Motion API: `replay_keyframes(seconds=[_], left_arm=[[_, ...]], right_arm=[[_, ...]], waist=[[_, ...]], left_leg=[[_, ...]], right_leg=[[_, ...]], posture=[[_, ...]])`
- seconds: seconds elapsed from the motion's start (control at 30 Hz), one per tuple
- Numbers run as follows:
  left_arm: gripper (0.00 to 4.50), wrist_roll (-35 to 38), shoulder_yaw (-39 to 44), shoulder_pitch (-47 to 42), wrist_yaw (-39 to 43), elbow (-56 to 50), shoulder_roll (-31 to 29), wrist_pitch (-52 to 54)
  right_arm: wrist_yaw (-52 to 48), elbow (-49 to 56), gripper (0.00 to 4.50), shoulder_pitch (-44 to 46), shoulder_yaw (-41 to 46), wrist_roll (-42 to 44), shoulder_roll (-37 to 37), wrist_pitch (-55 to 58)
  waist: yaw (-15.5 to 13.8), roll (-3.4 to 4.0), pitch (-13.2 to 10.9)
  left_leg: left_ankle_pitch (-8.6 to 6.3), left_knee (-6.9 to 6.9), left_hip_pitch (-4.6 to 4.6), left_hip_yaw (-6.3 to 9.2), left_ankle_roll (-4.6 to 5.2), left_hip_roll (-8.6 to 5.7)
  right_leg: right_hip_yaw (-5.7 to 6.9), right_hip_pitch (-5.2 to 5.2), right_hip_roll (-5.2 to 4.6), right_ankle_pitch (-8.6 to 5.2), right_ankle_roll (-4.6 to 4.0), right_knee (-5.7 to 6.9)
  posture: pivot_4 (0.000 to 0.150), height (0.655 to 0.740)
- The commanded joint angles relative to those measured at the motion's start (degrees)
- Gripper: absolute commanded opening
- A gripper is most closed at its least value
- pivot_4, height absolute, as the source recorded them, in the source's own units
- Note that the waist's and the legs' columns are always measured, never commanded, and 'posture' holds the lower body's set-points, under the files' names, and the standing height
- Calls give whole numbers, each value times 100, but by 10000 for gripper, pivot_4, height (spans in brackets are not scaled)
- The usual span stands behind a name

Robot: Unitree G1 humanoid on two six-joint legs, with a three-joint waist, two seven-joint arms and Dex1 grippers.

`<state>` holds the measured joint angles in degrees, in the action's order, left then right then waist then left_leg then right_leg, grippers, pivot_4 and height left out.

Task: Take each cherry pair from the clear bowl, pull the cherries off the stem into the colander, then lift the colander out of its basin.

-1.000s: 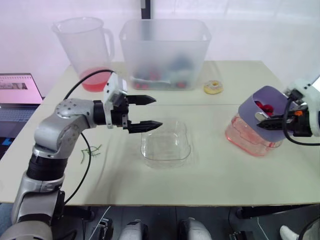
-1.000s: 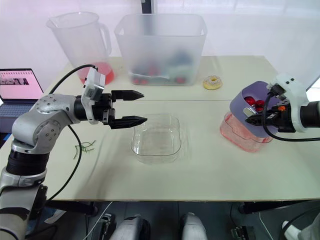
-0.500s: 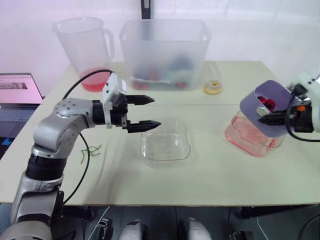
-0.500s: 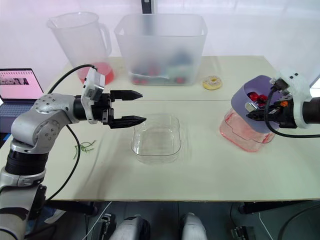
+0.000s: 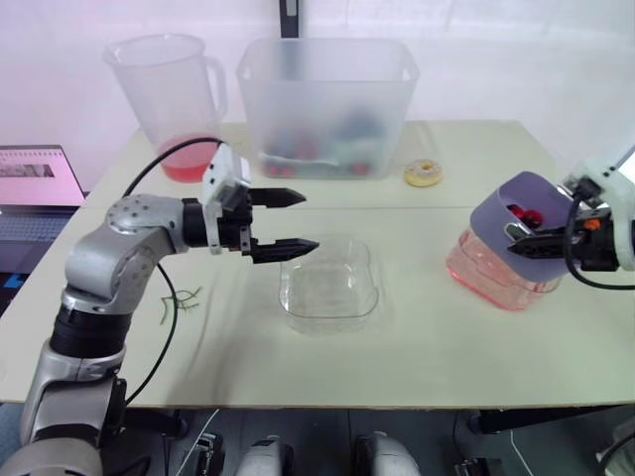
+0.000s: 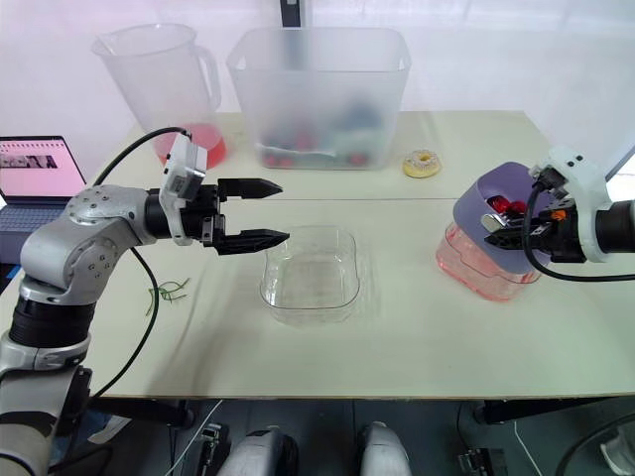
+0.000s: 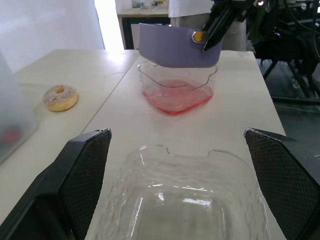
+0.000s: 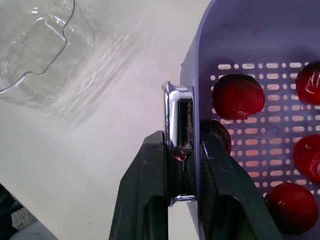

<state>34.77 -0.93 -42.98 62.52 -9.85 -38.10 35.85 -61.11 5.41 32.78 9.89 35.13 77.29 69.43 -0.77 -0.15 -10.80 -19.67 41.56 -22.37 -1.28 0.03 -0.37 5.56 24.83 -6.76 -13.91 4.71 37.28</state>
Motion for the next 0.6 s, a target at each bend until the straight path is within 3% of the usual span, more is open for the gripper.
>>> replay_keyframes(seconds=[0.03,0.2,0.3,0.47,0.6], left_arm=[[45000,131,217,3,-2,-194,-88,8],[45000,270,535,342,-207,-333,-179,118],[45000,257,685,701,-293,-442,-300,103],[45000,289,1045,1314,-631,-687,-361,64],[45000,313,1278,1822,-983,-1083,-320,70]], right_arm=[[22,19,2327,66,210,-28,177,-112],[-408,-49,2327,665,-523,-286,417,-592],[-861,-413,2327,1646,-1477,-928,238,-1216],[-1781,-1945,2327,3658,-3166,-2420,-1049,-2580],[-2196,-3626,2327,4559,-3799,-3191,-2247,-3615]], waist=[[0,0,0],[18,5,1],[65,6,1],[178,7,0],[162,6,0]], left_leg=[[0,0,0,0,0,0],[0,-1,0,-1,0,1],[0,-3,1,-2,0,2],[0,-5,2,-6,0,2],[1,-17,-5,-9,-1,2]], right_leg=[[0,0,0,0,0,0],[-1,4,0,0,0,1],[-3,5,2,0,0,0],[-8,9,3,0,0,-1],[-7,24,3,0,0,-3]], posture=[[1500,6886],[1500,6886],[1500,6886],[1500,6886],[1500,6886]])
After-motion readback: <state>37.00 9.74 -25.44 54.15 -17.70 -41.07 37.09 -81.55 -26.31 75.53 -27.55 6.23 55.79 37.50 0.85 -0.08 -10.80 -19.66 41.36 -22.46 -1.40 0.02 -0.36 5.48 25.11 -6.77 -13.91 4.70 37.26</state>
